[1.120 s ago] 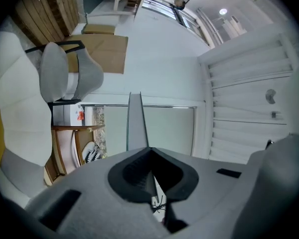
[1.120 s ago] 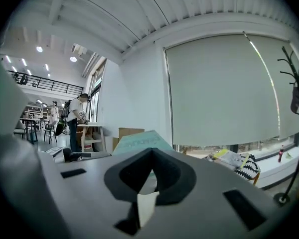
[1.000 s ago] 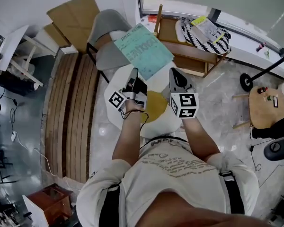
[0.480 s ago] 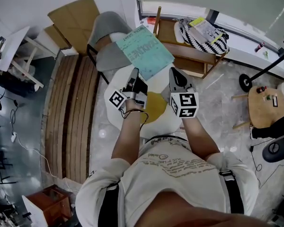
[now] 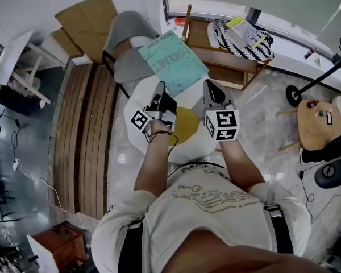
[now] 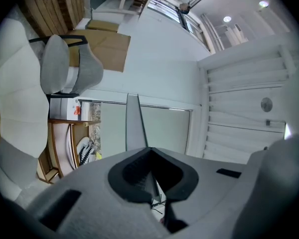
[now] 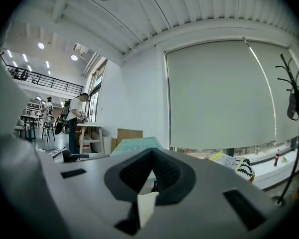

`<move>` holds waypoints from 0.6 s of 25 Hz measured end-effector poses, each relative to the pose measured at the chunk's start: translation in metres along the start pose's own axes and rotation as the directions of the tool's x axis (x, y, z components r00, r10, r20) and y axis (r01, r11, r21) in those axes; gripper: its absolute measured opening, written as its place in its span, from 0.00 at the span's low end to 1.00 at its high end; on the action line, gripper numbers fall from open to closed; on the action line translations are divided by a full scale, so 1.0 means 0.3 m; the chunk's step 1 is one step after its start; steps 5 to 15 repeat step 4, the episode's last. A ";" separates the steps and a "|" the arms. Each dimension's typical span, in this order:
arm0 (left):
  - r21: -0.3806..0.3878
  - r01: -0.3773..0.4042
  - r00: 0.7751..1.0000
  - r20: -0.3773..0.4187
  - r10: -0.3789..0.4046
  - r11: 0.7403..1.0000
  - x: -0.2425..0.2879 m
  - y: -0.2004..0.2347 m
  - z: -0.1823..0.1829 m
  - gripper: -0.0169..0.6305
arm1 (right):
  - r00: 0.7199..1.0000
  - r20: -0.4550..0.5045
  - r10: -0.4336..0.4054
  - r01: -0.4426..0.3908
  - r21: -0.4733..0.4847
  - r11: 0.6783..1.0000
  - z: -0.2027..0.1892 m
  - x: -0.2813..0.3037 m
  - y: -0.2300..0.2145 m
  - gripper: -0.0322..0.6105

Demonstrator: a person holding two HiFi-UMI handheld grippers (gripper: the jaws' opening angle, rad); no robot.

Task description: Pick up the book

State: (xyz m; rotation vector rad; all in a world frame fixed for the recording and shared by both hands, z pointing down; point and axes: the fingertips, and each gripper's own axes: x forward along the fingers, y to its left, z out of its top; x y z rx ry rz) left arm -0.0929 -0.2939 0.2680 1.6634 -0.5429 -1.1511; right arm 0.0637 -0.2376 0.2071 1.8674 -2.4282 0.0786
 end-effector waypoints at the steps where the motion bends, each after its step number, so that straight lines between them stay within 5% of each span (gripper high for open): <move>1: -0.001 0.002 1.000 -0.001 -0.002 1.000 -0.001 -0.002 -0.001 0.05 | 1.000 0.000 0.001 -0.001 0.000 1.000 0.000 -0.002 0.002 0.09; 15: 0.002 0.001 1.000 -0.001 -0.001 1.000 -0.007 -0.001 -0.001 0.05 | 1.000 0.005 0.006 -0.006 0.000 1.000 0.003 -0.003 0.008 0.09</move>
